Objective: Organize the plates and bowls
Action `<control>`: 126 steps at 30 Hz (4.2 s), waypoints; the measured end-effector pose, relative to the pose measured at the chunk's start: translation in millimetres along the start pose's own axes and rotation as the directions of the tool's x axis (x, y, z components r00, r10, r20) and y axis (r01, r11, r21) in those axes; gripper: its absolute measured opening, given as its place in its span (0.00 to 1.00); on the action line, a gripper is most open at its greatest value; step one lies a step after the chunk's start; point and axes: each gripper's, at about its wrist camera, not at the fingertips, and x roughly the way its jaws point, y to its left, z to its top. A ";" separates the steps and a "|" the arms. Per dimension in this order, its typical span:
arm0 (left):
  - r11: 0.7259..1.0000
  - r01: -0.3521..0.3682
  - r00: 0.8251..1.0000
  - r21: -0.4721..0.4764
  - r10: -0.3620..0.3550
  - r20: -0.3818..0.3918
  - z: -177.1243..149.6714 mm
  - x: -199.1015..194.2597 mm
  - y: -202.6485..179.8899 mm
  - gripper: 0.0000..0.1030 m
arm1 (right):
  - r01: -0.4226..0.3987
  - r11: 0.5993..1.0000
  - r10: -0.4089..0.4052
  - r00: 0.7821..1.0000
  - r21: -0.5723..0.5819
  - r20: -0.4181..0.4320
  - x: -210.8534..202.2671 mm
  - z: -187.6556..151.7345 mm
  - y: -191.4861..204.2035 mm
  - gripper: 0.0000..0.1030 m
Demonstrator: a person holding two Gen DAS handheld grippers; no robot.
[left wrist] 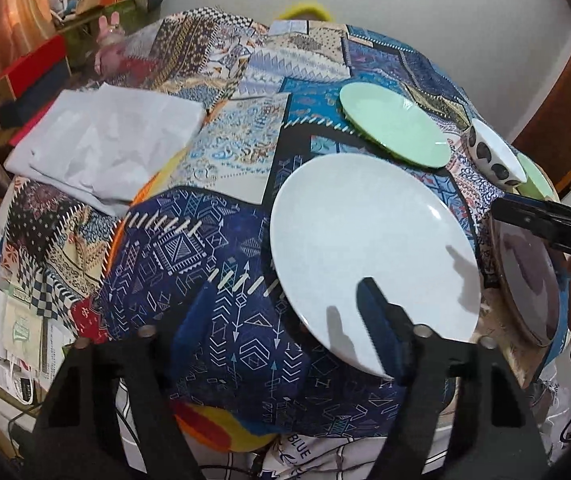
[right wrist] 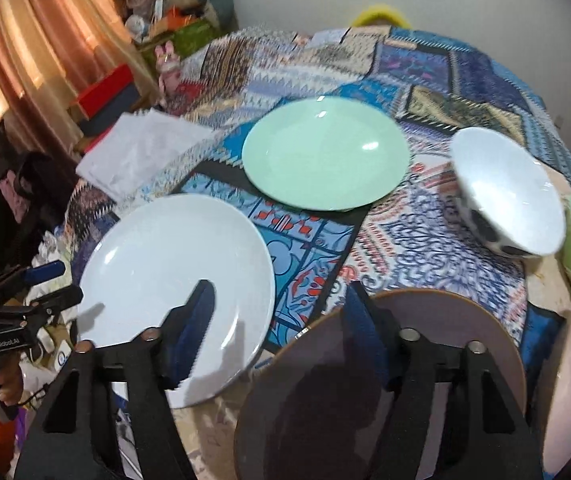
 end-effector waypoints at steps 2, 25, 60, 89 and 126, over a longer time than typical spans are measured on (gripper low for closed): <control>1.000 0.015 1.000 -0.008 -0.015 -0.018 -1.3 4.4 1.0 0.56 | -0.004 1.000 0.003 1.000 -0.014 -0.027 8.1 0.8 2.5 0.47; 0.994 0.099 0.991 -0.036 -0.102 -0.091 -4.7 17.7 -1.6 0.20 | -0.056 0.997 0.043 0.974 -0.050 -0.221 53.2 18.3 10.5 0.18; 0.995 0.078 0.994 -0.058 -0.083 -0.078 7.5 10.0 -7.7 0.24 | -0.101 0.994 0.104 0.988 0.032 -0.115 21.0 14.1 1.2 0.20; 0.991 0.126 0.991 0.050 -0.128 0.037 27.1 -27.0 -72.7 0.24 | -0.064 0.991 0.061 0.998 0.118 0.028 -54.7 -5.7 -37.5 0.20; 0.953 0.212 0.975 0.218 -0.191 -0.112 15.4 14.2 -177.9 0.24 | -0.026 0.943 0.008 0.998 0.333 0.055 -94.4 -86.8 -116.3 0.20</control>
